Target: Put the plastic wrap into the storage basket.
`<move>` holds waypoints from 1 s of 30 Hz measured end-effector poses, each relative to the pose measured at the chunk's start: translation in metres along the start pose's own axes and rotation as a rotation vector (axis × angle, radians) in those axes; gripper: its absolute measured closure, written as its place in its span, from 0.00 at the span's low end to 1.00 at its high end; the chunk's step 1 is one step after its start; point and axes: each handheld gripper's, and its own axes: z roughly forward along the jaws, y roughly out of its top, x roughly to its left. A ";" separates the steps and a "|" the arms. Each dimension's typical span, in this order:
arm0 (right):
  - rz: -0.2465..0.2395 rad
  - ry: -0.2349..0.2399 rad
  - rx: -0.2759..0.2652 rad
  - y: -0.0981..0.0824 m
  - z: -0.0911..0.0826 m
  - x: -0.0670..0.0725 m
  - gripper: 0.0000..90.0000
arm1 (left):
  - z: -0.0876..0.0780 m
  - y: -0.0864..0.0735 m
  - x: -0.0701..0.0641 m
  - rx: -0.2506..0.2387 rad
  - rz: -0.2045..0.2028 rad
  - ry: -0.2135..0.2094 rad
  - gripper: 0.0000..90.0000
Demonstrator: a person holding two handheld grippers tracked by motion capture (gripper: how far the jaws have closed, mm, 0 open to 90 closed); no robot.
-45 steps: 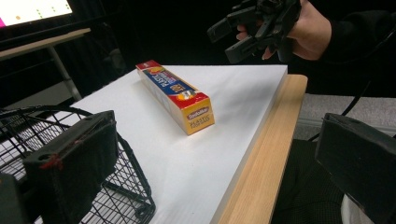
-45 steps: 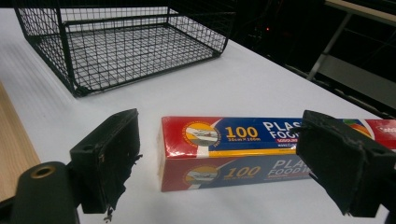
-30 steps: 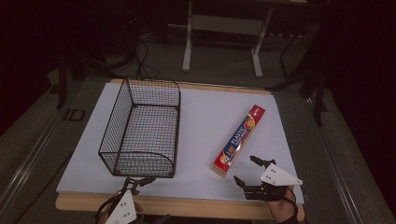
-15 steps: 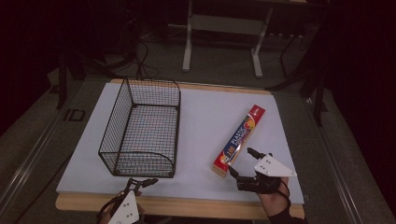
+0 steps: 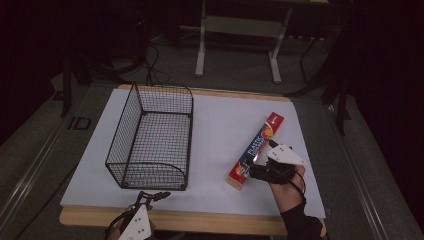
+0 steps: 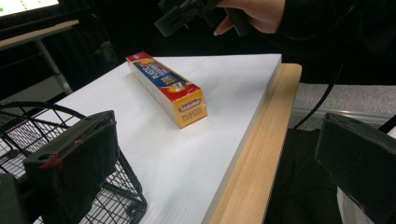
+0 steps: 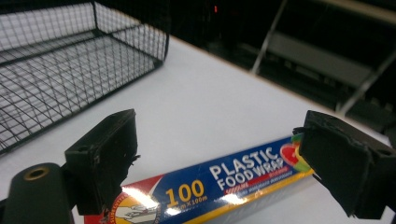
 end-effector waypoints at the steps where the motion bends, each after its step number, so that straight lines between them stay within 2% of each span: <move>1: 0.016 -0.007 0.008 0.001 0.001 -0.001 0.13 | 0.000 0.000 0.000 0.000 0.000 0.000 0.00; 3: 0.049 -0.001 0.037 0.007 0.003 -0.004 0.13 | 0.000 0.000 0.000 -0.001 0.001 0.000 0.00; 5: 0.049 -0.017 0.045 0.008 0.004 -0.006 0.13 | 0.000 0.000 0.000 -0.002 0.002 -0.001 0.00; 8: 0.060 -0.083 0.089 0.018 0.009 -0.009 0.13 | 0.000 0.000 -0.001 0.001 0.004 0.000 0.00; 12: 0.055 -0.136 0.167 0.026 0.021 -0.011 0.11 | 0.002 0.000 -0.001 0.017 0.012 0.003 0.00; 14: 0.088 -0.188 0.186 0.030 0.028 -0.011 0.11 | 0.001 0.000 -0.001 0.012 0.008 0.002 0.00; 16: 0.147 -0.180 0.229 0.033 0.036 -0.015 0.11 | 0.001 0.000 -0.001 0.007 0.005 0.002 0.00; 17: 0.185 -0.191 0.241 0.034 0.039 -0.017 0.11 | 0.000 0.000 -0.001 0.004 0.004 0.000 0.00; 20: 0.262 -0.143 0.292 0.036 0.047 -0.024 0.11 | 0.000 0.000 -0.001 0.001 0.003 -0.001 0.00; 24: 0.321 -0.116 0.378 0.037 0.061 -0.033 0.23 | 0.000 0.000 -0.001 -0.001 0.001 -0.008 0.00; 27: 0.331 -0.149 0.448 0.040 0.072 -0.039 0.21 | 0.000 0.000 -0.001 0.002 0.002 -0.007 0.00; 29: 0.384 -0.144 0.488 0.043 0.080 -0.046 0.20 | 0.000 0.000 -0.001 0.002 0.002 -0.006 0.00; 30: 0.392 -0.158 0.518 0.045 0.084 -0.050 0.19 | 0.000 0.000 -0.001 0.002 0.002 -0.006 0.00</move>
